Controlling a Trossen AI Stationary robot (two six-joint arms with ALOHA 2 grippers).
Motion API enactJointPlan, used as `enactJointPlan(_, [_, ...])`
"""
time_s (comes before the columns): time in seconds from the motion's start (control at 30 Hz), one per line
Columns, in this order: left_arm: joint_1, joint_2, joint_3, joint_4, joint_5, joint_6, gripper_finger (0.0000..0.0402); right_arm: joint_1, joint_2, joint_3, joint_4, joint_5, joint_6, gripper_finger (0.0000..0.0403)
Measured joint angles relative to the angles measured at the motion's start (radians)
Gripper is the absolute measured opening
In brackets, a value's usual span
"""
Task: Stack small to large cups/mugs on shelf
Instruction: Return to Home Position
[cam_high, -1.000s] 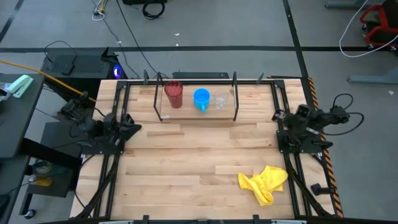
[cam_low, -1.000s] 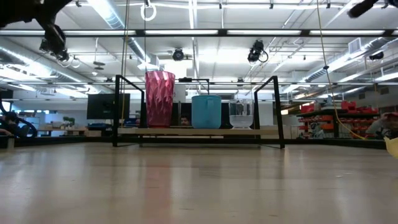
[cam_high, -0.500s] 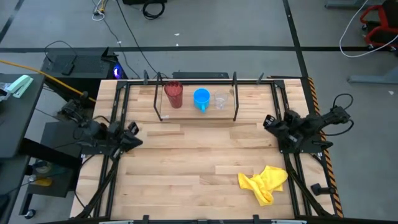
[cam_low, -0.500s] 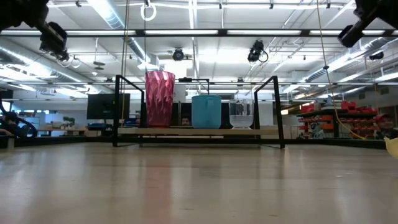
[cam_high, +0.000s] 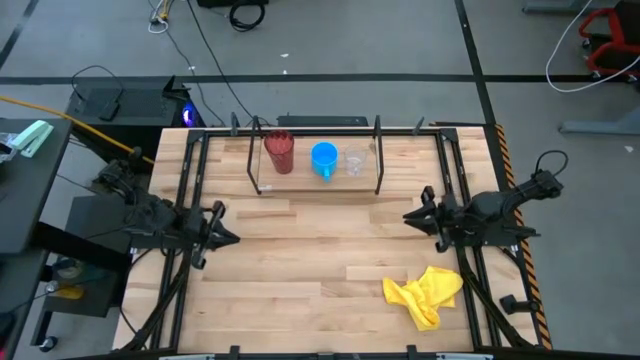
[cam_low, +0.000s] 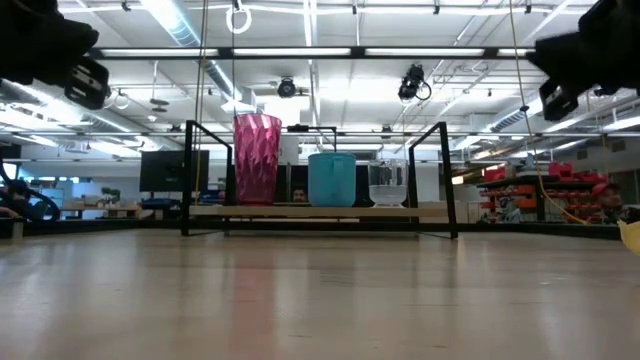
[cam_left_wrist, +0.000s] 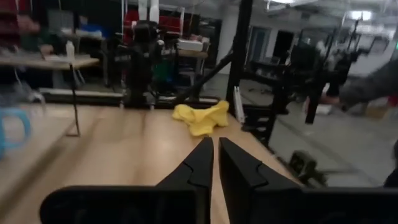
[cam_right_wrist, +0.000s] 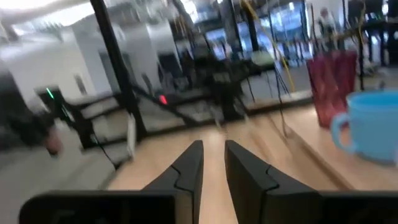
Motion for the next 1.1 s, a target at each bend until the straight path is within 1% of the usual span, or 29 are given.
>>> enactJointPlan(0.03, [0.0,0.001,0.0,-0.002,-0.001,0.033,0.003,0.0,0.0,0.0,-0.032,0.006,-0.002,0.0073])
enactJointPlan(0.17, [0.012,0.001,0.0,-0.005,-0.029,0.088,0.0025,-0.01,0.024,0.003,-0.027,0.027,-0.065,0.0073])
enactJointPlan(0.33, [0.034,0.002,0.0,-0.009,-0.049,0.118,0.0024,-0.06,0.041,0.003,-0.02,0.119,-0.114,0.0073])
enactJointPlan(0.4, [0.044,0.003,0.0,-0.01,-0.05,0.133,0.0027,-0.087,0.045,0.003,-0.023,0.141,-0.132,0.0073])
enactJointPlan(0.53, [0.054,0.004,0.0,-0.01,-0.051,0.134,0.0033,-0.134,0.045,0.003,-0.021,0.144,-0.15,0.0073])
enactJointPlan(0.67, [0.055,0.01,0.0,-0.011,-0.051,0.134,0.0036,-0.157,0.044,0.003,-0.021,0.144,-0.174,0.0073])
enactJointPlan(0.73, [0.054,0.015,0.0,-0.011,-0.049,0.133,0.0035,-0.16,0.044,0.003,-0.021,0.143,-0.16,0.0073])
enactJointPlan(0.97, [0.053,0.014,0.0,-0.012,-0.016,0.112,0.0031,-0.159,0.044,0.003,-0.022,0.133,-0.017,0.0073])
enactJointPlan(1.1, [0.053,0.014,-0.001,-0.001,-0.014,0.081,0.0037,-0.159,0.044,0.003,-0.021,0.132,-0.015,0.0073])
